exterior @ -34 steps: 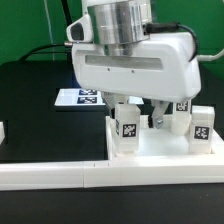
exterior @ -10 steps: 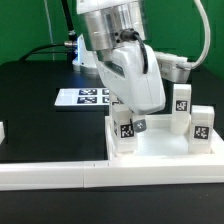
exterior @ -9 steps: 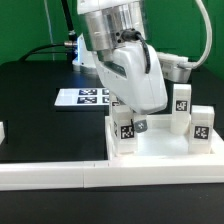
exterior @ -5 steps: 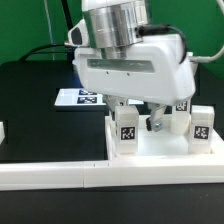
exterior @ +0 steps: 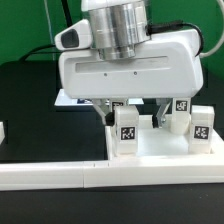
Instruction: Assemble square table
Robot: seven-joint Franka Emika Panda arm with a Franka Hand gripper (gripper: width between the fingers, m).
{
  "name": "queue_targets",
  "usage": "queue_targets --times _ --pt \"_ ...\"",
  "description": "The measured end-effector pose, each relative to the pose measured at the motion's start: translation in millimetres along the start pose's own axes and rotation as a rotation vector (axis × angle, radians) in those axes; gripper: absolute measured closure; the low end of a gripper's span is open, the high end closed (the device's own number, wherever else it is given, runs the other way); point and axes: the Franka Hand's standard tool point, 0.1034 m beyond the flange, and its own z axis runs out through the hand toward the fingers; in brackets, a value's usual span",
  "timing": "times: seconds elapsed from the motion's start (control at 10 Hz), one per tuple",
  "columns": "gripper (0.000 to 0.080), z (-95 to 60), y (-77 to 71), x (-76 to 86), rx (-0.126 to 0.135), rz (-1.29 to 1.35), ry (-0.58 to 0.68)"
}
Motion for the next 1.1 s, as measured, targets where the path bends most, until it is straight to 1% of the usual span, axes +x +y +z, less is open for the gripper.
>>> queue_targets --times 0.1,0.2,0.3,0.4,0.5,0.6,0.7,0.8,1.1 --pt "0.0151 -0.9 6.5 2.8 -0.018 -0.091 0.008" --pt "0.0151 -2.3 7.1 6.9 -0.052 -0.263 0.026" --pt "0.0151 -2.6 1.6 8.8 -0.076 -0.384 0.045" --pt "0.0151 -2.0 1.0 8.1 -0.069 -0.355 0.046" --pt "0.0290 -2.2 2.1 8.5 -0.070 -0.355 0.046" --pt "0.0290 -2.1 1.6 8.4 -0.068 -0.334 0.047" --pt "0.0435 -2.0 0.7 8.0 -0.064 -0.256 0.049" --pt "0.0513 -1.9 1.0 8.1 -0.061 -0.191 0.051" --pt "0.0512 -1.9 2.1 8.2 -0.056 0.017 0.057"
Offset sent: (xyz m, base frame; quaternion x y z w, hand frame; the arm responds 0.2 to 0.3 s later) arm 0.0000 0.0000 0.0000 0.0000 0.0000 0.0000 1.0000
